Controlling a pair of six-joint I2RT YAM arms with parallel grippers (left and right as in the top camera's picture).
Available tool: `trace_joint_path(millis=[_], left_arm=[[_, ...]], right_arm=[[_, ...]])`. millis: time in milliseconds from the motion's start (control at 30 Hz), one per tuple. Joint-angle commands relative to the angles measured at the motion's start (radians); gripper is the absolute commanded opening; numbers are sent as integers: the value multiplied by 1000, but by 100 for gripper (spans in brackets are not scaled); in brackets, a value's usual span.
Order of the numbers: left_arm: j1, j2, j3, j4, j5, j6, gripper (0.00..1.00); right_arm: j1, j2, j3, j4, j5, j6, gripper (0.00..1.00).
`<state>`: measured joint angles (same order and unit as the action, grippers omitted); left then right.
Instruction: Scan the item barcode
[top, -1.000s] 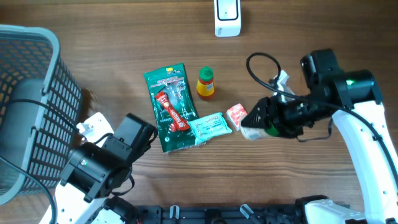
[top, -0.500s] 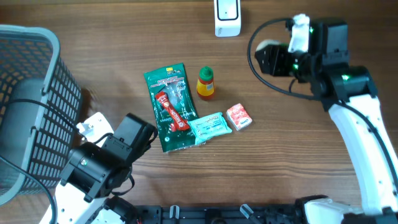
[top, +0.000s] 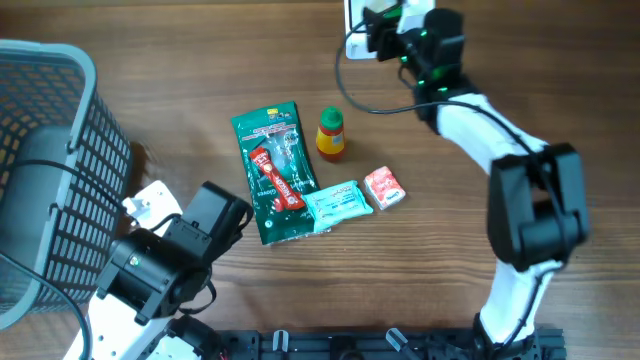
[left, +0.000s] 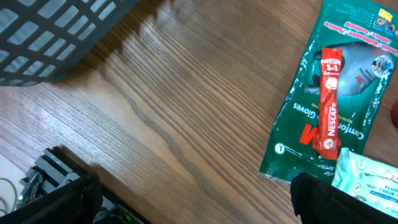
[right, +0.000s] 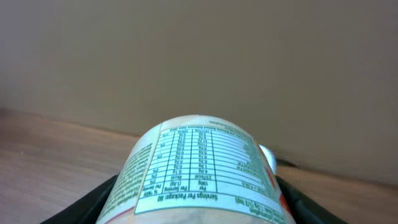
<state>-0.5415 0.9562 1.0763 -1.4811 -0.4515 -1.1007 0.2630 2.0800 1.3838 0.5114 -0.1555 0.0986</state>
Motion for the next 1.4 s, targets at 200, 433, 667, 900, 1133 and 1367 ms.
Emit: trace_joint_path(millis=[200,433,667,900,1133,1367], left_arm=[[1,-4,4,-1,-10,1,100],[1,-4,4,-1,-10,1,100],[1,-4,4,-1,-10,1,100],[1,-4,4,-1,-10,1,100],[1,-4,4,-1,-10,1,100],[1,-4,4,-1,-10,1,100]], right_arm=[[27,267,323,42,160,-77,72],[15,201,338,-150,159,-39,71],[-179,-169,338,-600,164,-29,72],[-629,-306,329,-1139,256,64,72],[-1007,-126,314,-1224,200,214,73],[-1116,45,314,-1205,203,135,75]])
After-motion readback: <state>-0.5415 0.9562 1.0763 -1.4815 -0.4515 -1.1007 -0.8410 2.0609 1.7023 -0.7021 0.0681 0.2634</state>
